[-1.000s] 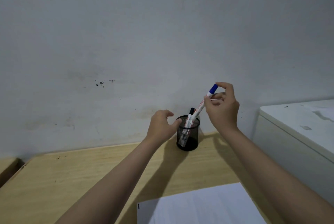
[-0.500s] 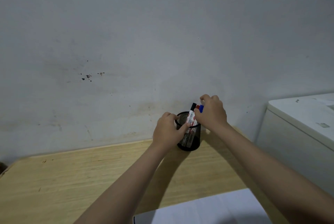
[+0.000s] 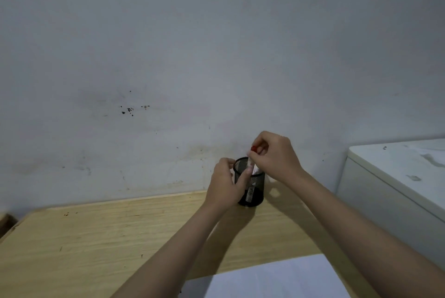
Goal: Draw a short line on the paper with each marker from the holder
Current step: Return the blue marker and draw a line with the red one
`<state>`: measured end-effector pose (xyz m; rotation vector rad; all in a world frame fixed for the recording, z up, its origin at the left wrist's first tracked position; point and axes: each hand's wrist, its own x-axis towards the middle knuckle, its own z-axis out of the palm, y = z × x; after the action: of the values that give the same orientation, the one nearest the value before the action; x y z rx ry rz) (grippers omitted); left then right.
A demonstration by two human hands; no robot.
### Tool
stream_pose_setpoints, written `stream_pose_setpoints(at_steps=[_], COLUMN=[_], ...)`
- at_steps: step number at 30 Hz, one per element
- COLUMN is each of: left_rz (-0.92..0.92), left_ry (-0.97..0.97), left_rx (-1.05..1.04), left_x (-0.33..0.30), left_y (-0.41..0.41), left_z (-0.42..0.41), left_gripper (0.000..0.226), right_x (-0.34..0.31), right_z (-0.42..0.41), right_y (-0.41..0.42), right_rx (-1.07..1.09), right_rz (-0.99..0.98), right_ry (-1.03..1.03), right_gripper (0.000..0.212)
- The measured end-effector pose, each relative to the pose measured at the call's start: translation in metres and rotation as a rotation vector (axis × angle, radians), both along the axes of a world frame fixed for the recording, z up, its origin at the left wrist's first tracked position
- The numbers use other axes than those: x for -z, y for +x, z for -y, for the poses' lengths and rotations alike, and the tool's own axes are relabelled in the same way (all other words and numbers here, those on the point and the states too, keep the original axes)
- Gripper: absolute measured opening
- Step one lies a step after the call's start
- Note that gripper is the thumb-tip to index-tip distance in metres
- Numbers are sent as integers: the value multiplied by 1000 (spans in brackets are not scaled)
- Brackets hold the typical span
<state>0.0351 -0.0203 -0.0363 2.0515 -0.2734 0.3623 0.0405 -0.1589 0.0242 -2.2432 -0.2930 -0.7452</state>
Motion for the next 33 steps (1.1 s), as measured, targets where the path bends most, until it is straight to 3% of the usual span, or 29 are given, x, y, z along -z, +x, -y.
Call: stream_pose_setpoints(at_steps=[4,6,10,18,22,26,29,33], left_rz=[-65,-118,-81,14,155,221,233,156], left_ry=[-391,-613,-763,-707,-485,-240,-176,-150], left_rx=[163,286,277,178,131,123,114,72], left_x=[-17,-28,-41,-56,-61,-62,-61,-56], left_y=[-40,-61,-91,-136,-152,-166,-175,-177], left_z=[-1,-3,-7,-24,-33,-40,-50,-58], left_gripper=[20,20,13,18,13,18,20,23], right_x=[-2,7,28,22,3,-7,-9,-9], right_z=[3,1,-6,-14,-18,-30,-39,-37], right_y=[-42,-69,-115,-158,-164,-164,-171,-173], right_rx=[-18,-53,-155,-264,-161,-218,-261,-237], right_rz=[248,309,396,393,177,-114,-172,-178], right_ry=[185,239,208,246,489,598,779,925], right_gripper=[12,12,16,10,4,26,33,26])
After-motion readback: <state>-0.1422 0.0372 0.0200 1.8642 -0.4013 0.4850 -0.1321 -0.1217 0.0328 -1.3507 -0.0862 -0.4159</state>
